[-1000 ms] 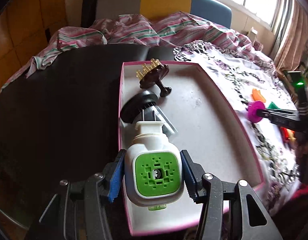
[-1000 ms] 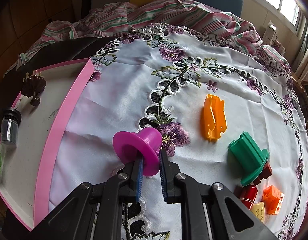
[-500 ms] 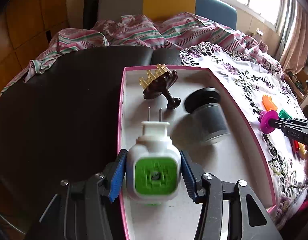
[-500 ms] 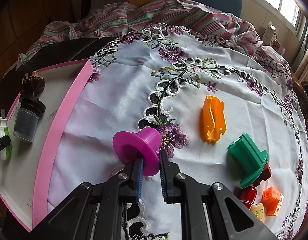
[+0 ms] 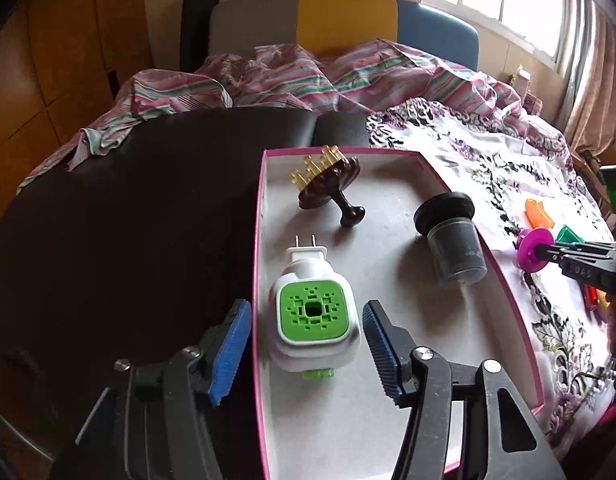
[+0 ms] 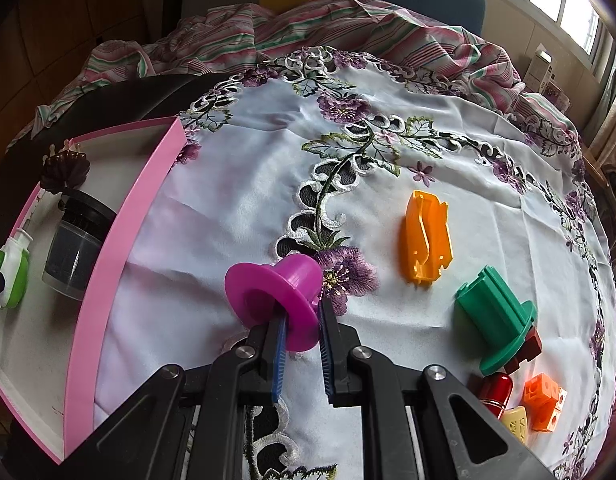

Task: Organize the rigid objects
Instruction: 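Withdraw the open left gripper from the plug device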

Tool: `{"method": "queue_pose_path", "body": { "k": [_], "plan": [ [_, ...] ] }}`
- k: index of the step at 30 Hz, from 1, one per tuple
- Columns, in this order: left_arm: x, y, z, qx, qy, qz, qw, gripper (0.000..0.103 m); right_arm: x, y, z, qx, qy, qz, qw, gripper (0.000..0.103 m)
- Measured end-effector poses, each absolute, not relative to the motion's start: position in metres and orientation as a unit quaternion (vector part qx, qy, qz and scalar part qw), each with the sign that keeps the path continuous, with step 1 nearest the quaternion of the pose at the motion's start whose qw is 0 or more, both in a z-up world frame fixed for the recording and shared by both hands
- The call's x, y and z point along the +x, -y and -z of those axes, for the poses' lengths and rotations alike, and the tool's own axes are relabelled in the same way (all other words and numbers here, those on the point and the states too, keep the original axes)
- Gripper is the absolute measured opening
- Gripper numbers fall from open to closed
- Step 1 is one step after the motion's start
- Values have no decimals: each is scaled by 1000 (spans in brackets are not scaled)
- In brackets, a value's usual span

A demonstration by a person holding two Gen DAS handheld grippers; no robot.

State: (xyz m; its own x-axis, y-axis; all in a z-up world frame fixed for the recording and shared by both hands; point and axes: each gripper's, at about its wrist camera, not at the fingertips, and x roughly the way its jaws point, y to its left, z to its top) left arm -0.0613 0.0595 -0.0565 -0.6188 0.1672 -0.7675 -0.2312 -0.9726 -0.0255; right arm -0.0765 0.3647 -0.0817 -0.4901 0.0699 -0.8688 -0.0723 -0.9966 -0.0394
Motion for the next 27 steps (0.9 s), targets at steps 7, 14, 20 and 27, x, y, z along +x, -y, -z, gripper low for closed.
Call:
{"method": "queue_pose_path", "body": {
  "k": [7, 14, 20, 27],
  "plan": [
    [-51, -52, 46, -416, -30, -903, 104, 62, -76, -364, 82, -503, -1, -863, 42, 13],
    [-42, -48, 38, -409, -31, -907, 100, 62, -75, -363, 82, -503, -1, -863, 42, 14],
    [-38, -44, 35, -408, -28, -907, 95, 62, -75, -364, 82, -503, -1, -863, 42, 14],
    [-35, -38, 36, -410, -24, -907, 88, 62, -75, -365, 80, -499, -5, -865, 43, 13]
  ]
}}
